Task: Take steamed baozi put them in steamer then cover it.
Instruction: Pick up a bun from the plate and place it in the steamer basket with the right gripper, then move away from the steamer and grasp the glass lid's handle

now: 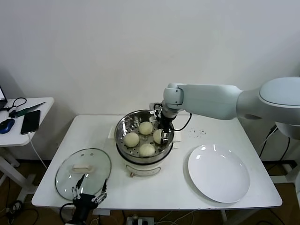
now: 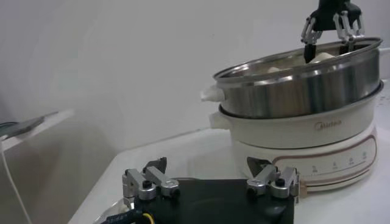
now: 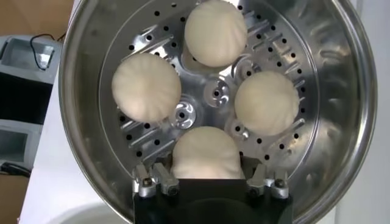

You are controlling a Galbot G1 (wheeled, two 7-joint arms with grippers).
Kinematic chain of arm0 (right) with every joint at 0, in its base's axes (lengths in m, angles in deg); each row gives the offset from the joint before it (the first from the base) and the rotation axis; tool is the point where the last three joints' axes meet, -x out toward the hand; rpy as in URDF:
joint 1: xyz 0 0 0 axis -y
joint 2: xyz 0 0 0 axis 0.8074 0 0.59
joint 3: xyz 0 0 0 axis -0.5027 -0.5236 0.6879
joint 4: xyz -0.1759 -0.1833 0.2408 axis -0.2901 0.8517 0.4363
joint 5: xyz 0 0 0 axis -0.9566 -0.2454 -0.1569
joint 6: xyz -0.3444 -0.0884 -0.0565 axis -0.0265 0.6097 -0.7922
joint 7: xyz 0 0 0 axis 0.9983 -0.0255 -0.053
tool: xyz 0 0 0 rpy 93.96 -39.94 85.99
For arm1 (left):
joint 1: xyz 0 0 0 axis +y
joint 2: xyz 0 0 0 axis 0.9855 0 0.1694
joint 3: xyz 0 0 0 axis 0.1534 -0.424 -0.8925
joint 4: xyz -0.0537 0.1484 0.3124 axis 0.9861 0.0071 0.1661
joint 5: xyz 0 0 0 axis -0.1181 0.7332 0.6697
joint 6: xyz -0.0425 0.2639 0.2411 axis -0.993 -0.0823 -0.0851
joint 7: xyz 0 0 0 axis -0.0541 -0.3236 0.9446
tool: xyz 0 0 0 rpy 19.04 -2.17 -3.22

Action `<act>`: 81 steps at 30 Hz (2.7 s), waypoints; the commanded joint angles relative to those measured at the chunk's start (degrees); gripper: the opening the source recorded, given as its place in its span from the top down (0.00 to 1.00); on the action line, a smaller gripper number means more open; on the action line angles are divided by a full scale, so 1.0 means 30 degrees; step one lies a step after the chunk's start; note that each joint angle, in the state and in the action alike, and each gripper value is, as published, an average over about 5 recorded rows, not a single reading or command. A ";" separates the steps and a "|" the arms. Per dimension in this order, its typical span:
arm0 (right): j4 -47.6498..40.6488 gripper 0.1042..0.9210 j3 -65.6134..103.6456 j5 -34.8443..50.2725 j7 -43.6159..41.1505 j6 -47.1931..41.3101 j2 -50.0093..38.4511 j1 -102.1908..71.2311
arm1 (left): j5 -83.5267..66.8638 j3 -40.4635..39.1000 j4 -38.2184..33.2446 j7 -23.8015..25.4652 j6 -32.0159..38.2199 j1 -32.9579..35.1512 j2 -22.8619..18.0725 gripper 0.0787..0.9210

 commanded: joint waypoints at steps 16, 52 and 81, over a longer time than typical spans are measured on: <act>0.1234 0.12 0.2217 0.0821 -0.1099 0.2001 -0.3046 0.2033 | 0.0210 -0.0043 -0.0128 0.0012 0.0005 0.0030 -0.0005 0.12; 1.1739 0.12 3.4740 -0.2839 1.5133 0.8860 -1.1129 -2.9178 | 1.2653 0.1472 -0.2878 -0.1839 -0.0703 -0.0745 -0.0081 0.12; 1.2809 0.12 4.2823 -0.5989 1.3476 0.8539 -0.6207 -3.7545 | 2.7722 0.1779 0.4634 -0.0826 -0.0822 -0.4754 0.0818 0.12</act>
